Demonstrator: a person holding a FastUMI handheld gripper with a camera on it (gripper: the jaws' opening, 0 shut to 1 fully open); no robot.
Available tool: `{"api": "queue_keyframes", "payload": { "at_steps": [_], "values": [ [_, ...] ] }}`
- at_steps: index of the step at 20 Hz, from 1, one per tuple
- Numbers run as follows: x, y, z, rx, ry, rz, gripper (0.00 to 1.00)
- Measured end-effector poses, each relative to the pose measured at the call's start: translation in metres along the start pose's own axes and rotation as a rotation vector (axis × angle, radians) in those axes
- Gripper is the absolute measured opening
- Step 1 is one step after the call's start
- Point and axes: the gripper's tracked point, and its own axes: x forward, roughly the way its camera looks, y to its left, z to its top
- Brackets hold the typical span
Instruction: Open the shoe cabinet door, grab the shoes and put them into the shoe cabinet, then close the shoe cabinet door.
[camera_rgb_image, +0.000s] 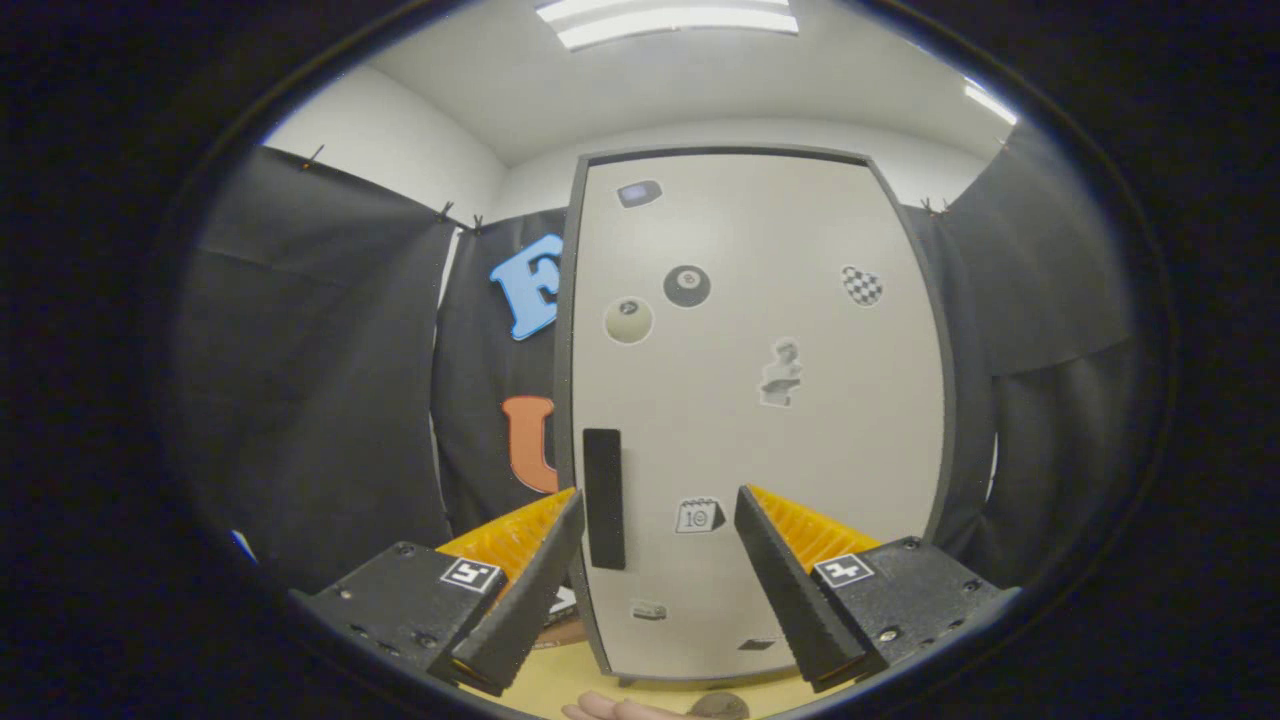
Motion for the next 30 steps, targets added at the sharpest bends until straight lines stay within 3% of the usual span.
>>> {"api": "queue_keyframes", "payload": {
  "at_steps": [2,6,8,10,12,14,18,24,30],
  "values": [
    [0.021,0.018,-0.011,-0.007,0.037,0.027,0.99],
    [0.063,0.023,-0.025,0.004,0.086,-0.036,0.98],
    [0.079,0.022,-0.037,0.000,0.136,-0.067,0.93],
    [0.090,0.017,-0.046,0.032,0.165,-0.102,0.78],
    [0.106,0.019,-0.044,0.055,0.144,-0.096,0.41],
    [0.095,0.015,-0.045,0.009,0.151,-0.096,0.38],
    [0.086,0.018,-0.046,0.045,0.190,-0.053,0.29],
    [0.013,0.018,-0.037,0.047,0.224,0.070,0.27],
    [-0.045,0.001,-0.030,0.040,0.201,0.140,0.27]
  ]
}}
